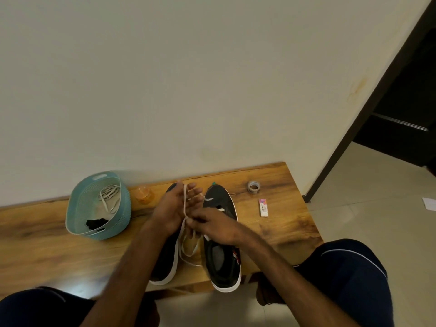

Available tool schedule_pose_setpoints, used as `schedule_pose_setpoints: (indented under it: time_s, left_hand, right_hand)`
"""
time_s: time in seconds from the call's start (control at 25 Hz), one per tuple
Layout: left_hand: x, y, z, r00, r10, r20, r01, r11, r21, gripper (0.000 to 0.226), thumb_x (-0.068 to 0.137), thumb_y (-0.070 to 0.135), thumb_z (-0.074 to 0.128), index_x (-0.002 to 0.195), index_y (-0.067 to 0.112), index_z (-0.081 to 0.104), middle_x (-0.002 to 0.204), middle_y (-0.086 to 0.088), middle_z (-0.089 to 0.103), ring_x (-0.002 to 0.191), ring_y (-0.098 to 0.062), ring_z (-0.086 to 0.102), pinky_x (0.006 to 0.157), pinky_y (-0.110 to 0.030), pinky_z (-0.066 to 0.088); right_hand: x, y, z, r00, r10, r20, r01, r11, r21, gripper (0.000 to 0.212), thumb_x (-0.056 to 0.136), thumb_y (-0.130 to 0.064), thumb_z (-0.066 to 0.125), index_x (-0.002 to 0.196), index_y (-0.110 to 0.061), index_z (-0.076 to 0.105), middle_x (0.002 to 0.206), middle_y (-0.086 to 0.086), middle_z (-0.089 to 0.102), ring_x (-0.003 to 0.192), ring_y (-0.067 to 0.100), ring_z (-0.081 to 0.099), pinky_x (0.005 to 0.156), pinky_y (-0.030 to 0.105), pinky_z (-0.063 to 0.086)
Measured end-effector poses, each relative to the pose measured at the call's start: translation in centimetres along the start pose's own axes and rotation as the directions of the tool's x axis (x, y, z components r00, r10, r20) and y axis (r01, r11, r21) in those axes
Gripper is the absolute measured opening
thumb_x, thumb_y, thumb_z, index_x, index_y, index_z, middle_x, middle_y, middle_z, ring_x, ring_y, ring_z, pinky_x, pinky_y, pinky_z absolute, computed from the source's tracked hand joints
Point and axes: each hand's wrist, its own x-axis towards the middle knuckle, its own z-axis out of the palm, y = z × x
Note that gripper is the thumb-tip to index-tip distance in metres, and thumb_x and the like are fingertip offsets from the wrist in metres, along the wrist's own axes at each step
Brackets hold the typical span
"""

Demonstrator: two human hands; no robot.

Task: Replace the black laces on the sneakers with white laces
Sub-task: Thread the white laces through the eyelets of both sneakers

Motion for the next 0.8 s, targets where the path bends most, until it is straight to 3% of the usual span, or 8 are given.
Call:
schedule_pose_setpoints:
  time_s: [0.12, 0.2, 0.28, 0.36, 0.52, 0.6, 0.68, 0.8]
  left_hand:
    - [1.1, 2.9, 0.5, 0.991, 0.071, -0.117, -0.076, 0.996, -0.045, 0.042, 0.106, 0.041, 0.029, 0.099, 0.011, 0.057, 0.064, 0.001, 0.053, 0.055, -0.014, 0.049, 0.064, -0.036, 0.049]
    - [1.5, 4.5, 0.7, 0.975, 0.112, -0.193, -0.111, 0.994, 0.015, 0.039, 0.107, 0.039, 0.029, 0.101, 0.011, 0.055, 0.059, 0.004, 0.041, 0.044, -0.009, 0.037, 0.051, -0.028, 0.038]
    - [1.4, 5.4, 0.9, 0.953, 0.198, -0.231, -0.166, 0.975, 0.149, 0.035, 0.107, 0.037, 0.032, 0.1, 0.013, 0.056, 0.059, 0.005, 0.038, 0.04, -0.006, 0.031, 0.04, -0.021, 0.029]
    - [1.0, 5.1, 1.2, 0.93, 0.332, -0.161, -0.258, 0.897, 0.36, 0.033, 0.107, 0.03, 0.035, 0.098, 0.013, 0.061, 0.059, 0.005, 0.037, 0.042, -0.004, 0.03, 0.037, -0.017, 0.024]
    - [0.3, 0.5, 0.8, 0.886, 0.45, 0.114, -0.404, 0.627, 0.667, 0.028, 0.105, 0.014, 0.042, 0.105, 0.014, 0.07, 0.063, 0.0, 0.053, 0.05, -0.002, 0.045, 0.052, -0.018, 0.037]
    - [0.5, -2.3, 0.4, 0.893, 0.433, 0.127, -0.383, 0.579, 0.72, 0.026, 0.103, 0.015, 0.046, 0.102, 0.017, 0.072, 0.068, 0.0, 0.057, 0.061, -0.006, 0.052, 0.064, -0.024, 0.042]
    - [0.6, -4.1, 0.4, 0.904, 0.418, 0.087, -0.344, 0.592, 0.728, 0.027, 0.103, 0.017, 0.048, 0.095, 0.015, 0.073, 0.067, 0.001, 0.054, 0.067, -0.015, 0.052, 0.07, -0.03, 0.042]
    - [0.9, -5.7, 0.5, 0.891, 0.452, 0.028, -0.299, 0.541, 0.786, 0.027, 0.101, 0.02, 0.05, 0.089, 0.017, 0.074, 0.068, 0.002, 0.062, 0.065, -0.02, 0.057, 0.067, -0.031, 0.046]
  right_hand:
    - [-0.4, 0.3, 1.9, 0.992, 0.044, 0.116, -0.029, 0.991, -0.13, 0.03, 0.103, -0.023, 0.047, 0.093, -0.004, 0.068, 0.093, 0.007, 0.069, 0.088, 0.019, 0.064, 0.086, 0.036, 0.05]
    - [-0.6, 0.4, 2.8, 0.982, 0.051, 0.181, -0.019, 0.984, -0.176, 0.031, 0.104, -0.023, 0.045, 0.092, -0.006, 0.068, 0.094, 0.006, 0.069, 0.084, 0.014, 0.06, 0.078, 0.024, 0.046]
    - [-0.5, 0.3, 3.4, 0.974, 0.075, 0.212, -0.028, 0.976, -0.216, 0.032, 0.104, -0.024, 0.045, 0.097, -0.006, 0.071, 0.099, 0.008, 0.07, 0.082, 0.007, 0.055, 0.073, 0.016, 0.039]
    - [-0.5, 0.4, 3.0, 0.983, 0.11, 0.15, -0.074, 0.971, -0.226, 0.031, 0.103, -0.029, 0.049, 0.105, -0.007, 0.07, 0.102, 0.009, 0.07, 0.085, 0.009, 0.057, 0.075, 0.023, 0.044]
    - [-1.4, 2.8, -1.9, 0.91, 0.321, -0.261, -0.376, 0.905, -0.2, 0.029, 0.091, -0.028, 0.07, 0.114, -0.013, 0.061, 0.113, 0.005, 0.063, 0.103, 0.018, 0.06, 0.094, 0.041, 0.051]
    - [-2.6, 3.5, -3.0, 0.841, 0.51, -0.181, -0.541, 0.798, -0.264, 0.064, 0.08, -0.032, 0.079, 0.133, -0.016, 0.047, 0.134, 0.006, 0.05, 0.122, 0.023, 0.049, 0.104, 0.042, 0.045]
    - [-3.0, 3.4, -1.9, 0.809, 0.583, -0.074, -0.557, 0.722, -0.41, 0.091, 0.075, -0.035, 0.083, 0.146, -0.015, 0.031, 0.148, 0.008, 0.033, 0.134, 0.029, 0.034, 0.109, 0.044, 0.039]
    - [-2.4, 3.5, 0.1, 0.853, 0.491, -0.177, -0.505, 0.691, -0.516, 0.084, 0.076, -0.029, 0.081, 0.144, -0.011, 0.033, 0.145, 0.012, 0.034, 0.129, 0.032, 0.041, 0.103, 0.043, 0.045]
